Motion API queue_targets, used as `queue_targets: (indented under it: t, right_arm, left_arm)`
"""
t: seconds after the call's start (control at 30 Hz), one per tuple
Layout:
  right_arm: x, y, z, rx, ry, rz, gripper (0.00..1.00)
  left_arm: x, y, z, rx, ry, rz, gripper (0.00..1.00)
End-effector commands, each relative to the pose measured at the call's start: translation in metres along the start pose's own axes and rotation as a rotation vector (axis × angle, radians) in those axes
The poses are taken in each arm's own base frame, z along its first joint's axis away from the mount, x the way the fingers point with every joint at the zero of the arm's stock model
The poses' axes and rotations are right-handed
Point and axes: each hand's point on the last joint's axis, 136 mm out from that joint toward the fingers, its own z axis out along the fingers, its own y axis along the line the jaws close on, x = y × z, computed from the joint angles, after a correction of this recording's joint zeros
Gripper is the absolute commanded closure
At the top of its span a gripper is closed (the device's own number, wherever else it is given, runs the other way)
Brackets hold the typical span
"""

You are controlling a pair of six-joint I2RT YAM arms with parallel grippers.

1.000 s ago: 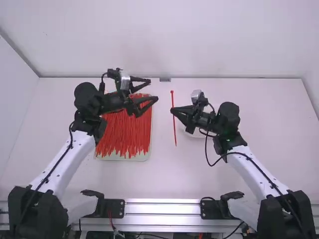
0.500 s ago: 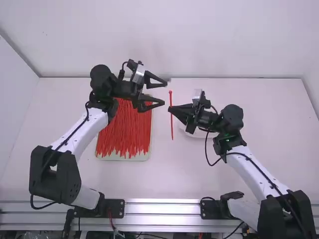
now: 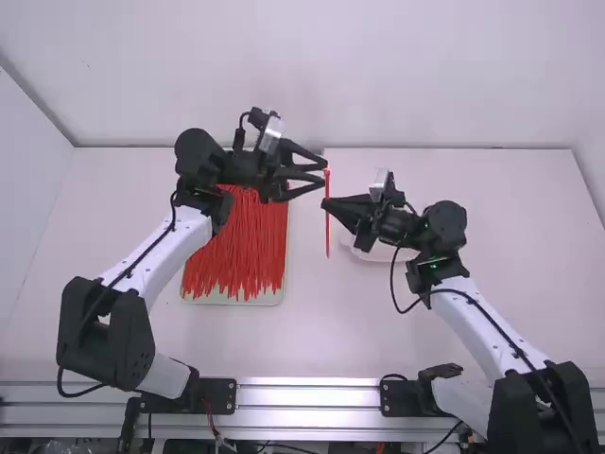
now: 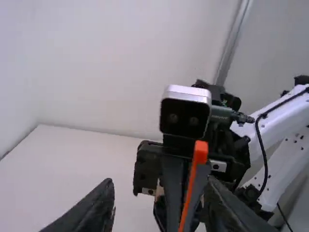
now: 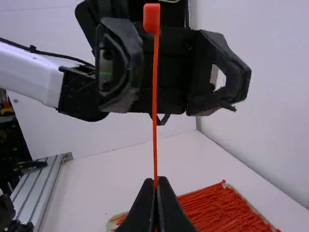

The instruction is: Fasten the cable tie

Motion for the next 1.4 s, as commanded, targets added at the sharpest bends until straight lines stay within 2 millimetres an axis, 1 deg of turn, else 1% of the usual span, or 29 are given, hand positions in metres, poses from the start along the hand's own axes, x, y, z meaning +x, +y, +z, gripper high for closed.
queue_targets:
  t: [0.0,0.13,0.27,0.37,0.47,0.63,0.7,0.8,0.83,0.87,0.9,1.0,1.07,1.1,1.13,1.2,1.23,1.3,1.37]
  right_arm:
    - [-0.012,0.003,0.004,-0.022,-0.018,-0.037,1.0]
    - [-0.013,0.005,0.005,-0.028,-0.021,-0.042,1.0]
    - [-0.013,0.001,0.002,-0.015,-0.019,-0.029,1.0]
    - [-0.013,-0.001,0.001,-0.008,-0.018,-0.027,1.0]
    - [-0.013,0.0,0.002,-0.01,-0.018,-0.027,1.0]
    - [-0.013,0.002,0.004,-0.019,-0.018,-0.03,1.0]
    - [-0.013,0.001,0.003,-0.015,-0.019,-0.03,1.0]
    - [-0.013,0.002,0.004,-0.018,-0.018,-0.03,1.0]
    - [-0.013,0.002,0.004,-0.016,-0.018,-0.029,1.0]
    - [-0.013,0.002,0.004,-0.016,-0.018,-0.029,1.0]
    - [-0.013,0.002,0.004,-0.017,-0.018,-0.028,1.0]
    - [-0.013,0.002,0.004,-0.016,-0.018,-0.028,1.0]
    - [-0.012,0.002,0.004,-0.016,-0.017,-0.028,0.99]
    - [-0.012,0.001,0.004,-0.015,-0.016,-0.025,0.94]
    - [-0.012,0.001,0.003,-0.015,-0.016,-0.025,0.87]
    - [-0.01,0.0,0.003,-0.012,-0.01,-0.012,0.53]
    - [-0.008,-0.001,0.003,-0.009,-0.003,-0.005,0.3]
    - [-0.006,-0.003,0.001,-0.001,0.004,0.009,0.01]
    - [0.001,-0.009,-0.001,0.017,0.027,0.047,0.02]
  left_arm:
    - [-0.012,-0.007,0.006,0.01,-0.015,0.017,0.53]
    - [-0.013,-0.009,0.008,0.018,-0.018,0.026,0.57]
    - [-0.012,-0.013,0.01,0.04,-0.007,0.035,0.58]
    - [-0.013,-0.016,0.01,0.048,-0.006,0.049,0.65]
    - [-0.013,-0.016,0.01,0.048,-0.006,0.041,0.77]
    - [-0.012,-0.018,0.013,0.056,-0.005,0.04,0.8]
    - [-0.011,-0.02,0.016,0.067,-0.002,0.038,0.84]
    - [-0.011,-0.021,0.017,0.071,-0.002,0.039,0.85]
    - [-0.011,-0.021,0.017,0.07,-0.002,0.044,0.9]
    - [-0.011,-0.021,0.017,0.069,-0.002,0.047,0.92]
    - [-0.011,-0.02,0.015,0.065,-0.002,0.044,0.98]
    - [-0.01,-0.021,0.017,0.07,-0.001,0.039,0.98]
    - [-0.009,-0.017,0.016,0.057,-0.002,0.022,0.98]
    - [-0.009,-0.016,0.015,0.053,-0.002,0.019,0.98]
    - [-0.009,-0.015,0.014,0.05,-0.001,0.015,0.98]
    - [-0.008,-0.014,0.013,0.047,0.0,0.005,0.98]
    - [-0.009,-0.014,0.013,0.045,0.0,0.006,0.98]
    - [-0.01,-0.011,0.009,0.033,-0.004,0.003,0.98]
    - [-0.015,-0.004,0.002,-0.003,-0.02,-0.024,0.98]
